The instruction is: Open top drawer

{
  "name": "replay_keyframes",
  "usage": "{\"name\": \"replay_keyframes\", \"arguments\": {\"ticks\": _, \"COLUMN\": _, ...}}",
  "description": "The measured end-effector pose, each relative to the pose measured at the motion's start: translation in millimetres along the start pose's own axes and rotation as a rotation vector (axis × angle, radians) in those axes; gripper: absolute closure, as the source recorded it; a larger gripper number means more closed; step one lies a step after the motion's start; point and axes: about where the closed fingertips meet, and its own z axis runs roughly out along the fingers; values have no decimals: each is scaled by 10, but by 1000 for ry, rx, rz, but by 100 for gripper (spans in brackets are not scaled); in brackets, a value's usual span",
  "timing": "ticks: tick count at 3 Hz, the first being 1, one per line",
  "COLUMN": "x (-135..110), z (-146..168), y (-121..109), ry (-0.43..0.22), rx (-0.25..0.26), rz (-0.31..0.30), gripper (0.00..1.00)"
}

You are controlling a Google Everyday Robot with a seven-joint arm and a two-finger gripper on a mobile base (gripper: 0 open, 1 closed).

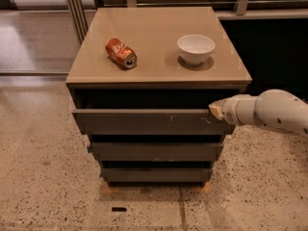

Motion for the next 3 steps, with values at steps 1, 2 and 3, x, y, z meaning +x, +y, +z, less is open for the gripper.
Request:
{"name": "replay_keyframes", "arguments": {"ticks": 1, "x": -2, "z": -2, "y": 0, "ry": 0, "rx": 0, "rz": 0, "gripper": 100}}
{"name": "replay_keyframes", "arguments": {"ticks": 2, "x": -30, "z": -25, "y": -5, "ry": 0, "rx": 0, "rz": 0, "gripper": 100}}
{"name": "replay_keyframes", "arguments": {"ticks": 3, "x": -425, "z": -139, "y": -60, "ry": -77, "rx": 43, "rz": -45, "gripper": 100}}
